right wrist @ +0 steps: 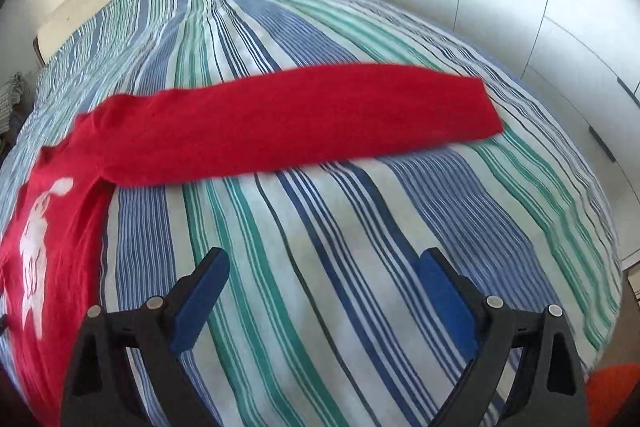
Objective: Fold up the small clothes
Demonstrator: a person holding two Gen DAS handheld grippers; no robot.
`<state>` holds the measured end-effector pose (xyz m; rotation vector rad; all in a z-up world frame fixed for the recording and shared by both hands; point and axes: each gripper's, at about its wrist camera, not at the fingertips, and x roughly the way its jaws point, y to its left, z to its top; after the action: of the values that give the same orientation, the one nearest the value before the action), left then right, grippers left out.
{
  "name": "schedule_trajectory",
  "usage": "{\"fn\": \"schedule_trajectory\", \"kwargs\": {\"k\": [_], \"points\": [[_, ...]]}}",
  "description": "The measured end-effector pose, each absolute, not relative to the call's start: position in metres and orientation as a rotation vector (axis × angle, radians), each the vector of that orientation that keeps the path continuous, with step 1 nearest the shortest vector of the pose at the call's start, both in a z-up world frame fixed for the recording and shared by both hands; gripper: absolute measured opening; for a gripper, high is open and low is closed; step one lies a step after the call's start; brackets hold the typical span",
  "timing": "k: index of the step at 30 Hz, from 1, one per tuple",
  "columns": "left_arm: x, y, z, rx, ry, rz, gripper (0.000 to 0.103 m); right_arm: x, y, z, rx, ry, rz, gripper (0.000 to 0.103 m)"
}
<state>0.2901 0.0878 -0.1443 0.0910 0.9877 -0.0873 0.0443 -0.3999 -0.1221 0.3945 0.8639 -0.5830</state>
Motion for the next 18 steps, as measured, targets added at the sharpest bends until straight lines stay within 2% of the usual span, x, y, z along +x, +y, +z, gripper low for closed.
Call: {"fn": "schedule_trajectory", "kwargs": {"k": [3, 4, 5, 15, 18], "points": [[0.309, 0.085, -0.155, 0.117, 0.962, -0.076, 0.102, 0.059, -0.404, -0.142, 0.354, 0.823, -0.632, 0.096], [0.315, 0.086, -0.163, 0.132, 0.954, -0.069, 0.103, 0.062, -0.406, -0.151, 0.343, 0.828, -0.648, 0.099], [0.316, 0.088, -0.169, 0.135, 0.945, -0.077, 0.103, 0.064, -0.408, -0.158, 0.353, 0.827, -0.644, 0.103], [0.322, 0.086, -0.164, 0.139, 0.91, -0.138, 0.103, 0.077, -0.403, -0.16, 0.295, 0.862, -0.676, 0.103], [0.33, 0.085, -0.18, 0.127, 0.907, -0.139, 0.103, 0.081, -0.397, -0.161, 0.257, 0.865, -0.697, 0.103]]}}
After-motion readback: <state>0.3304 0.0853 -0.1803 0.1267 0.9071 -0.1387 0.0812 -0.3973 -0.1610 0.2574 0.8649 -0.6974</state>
